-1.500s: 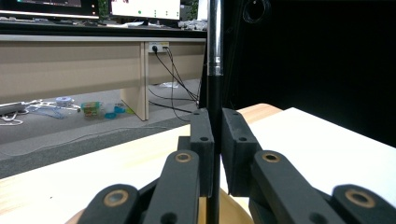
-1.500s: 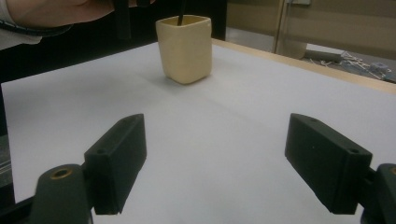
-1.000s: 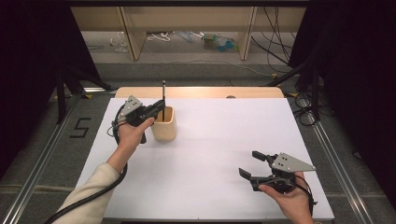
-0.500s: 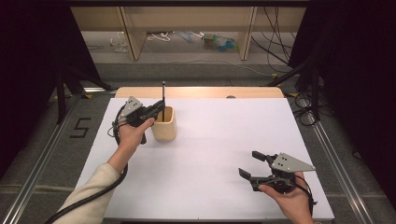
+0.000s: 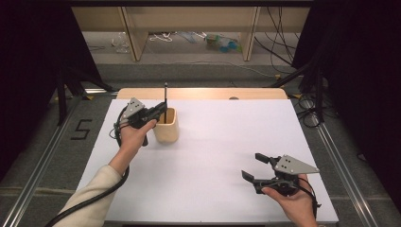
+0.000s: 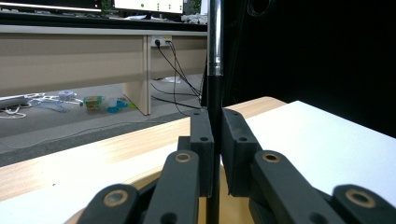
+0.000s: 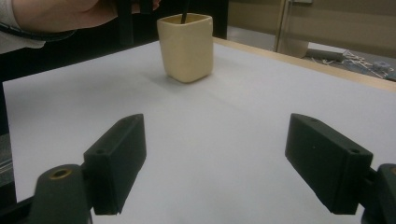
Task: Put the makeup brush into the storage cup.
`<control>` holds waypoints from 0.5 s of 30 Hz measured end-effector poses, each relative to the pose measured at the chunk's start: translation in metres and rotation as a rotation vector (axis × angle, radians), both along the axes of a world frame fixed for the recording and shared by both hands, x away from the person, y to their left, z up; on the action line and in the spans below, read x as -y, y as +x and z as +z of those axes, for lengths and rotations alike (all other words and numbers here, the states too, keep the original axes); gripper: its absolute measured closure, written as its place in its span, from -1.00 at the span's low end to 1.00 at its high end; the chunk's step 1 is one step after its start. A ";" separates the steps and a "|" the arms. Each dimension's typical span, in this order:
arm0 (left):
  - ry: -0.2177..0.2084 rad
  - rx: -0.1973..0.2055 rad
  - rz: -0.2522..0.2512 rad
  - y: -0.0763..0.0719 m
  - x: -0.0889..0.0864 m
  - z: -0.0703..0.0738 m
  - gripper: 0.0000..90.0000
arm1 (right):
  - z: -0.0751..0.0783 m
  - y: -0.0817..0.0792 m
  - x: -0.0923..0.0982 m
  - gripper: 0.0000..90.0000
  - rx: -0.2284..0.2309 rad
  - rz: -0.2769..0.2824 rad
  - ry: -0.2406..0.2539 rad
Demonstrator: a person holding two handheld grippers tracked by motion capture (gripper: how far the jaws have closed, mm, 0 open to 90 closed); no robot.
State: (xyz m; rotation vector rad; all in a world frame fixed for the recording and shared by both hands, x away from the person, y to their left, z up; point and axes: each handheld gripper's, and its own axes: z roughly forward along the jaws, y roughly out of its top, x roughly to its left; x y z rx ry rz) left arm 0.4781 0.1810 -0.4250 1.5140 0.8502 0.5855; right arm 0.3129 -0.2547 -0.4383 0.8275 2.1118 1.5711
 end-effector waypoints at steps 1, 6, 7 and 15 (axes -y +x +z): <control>0.000 0.000 0.001 0.000 0.000 0.000 0.85 | 0.000 0.000 0.000 -0.52 0.001 0.000 -0.001; -0.002 -0.003 0.006 -0.001 -0.002 0.003 0.80 | 0.000 -0.001 -0.001 -0.53 -0.030 0.003 0.008; -0.008 -0.010 0.008 -0.001 -0.002 0.005 0.68 | 0.000 -0.001 -0.001 -0.53 -0.030 0.003 0.008; 0.011 -0.016 -0.014 -0.015 -0.007 0.017 -0.58 | 0.000 -0.001 0.000 -0.53 -0.024 0.001 0.004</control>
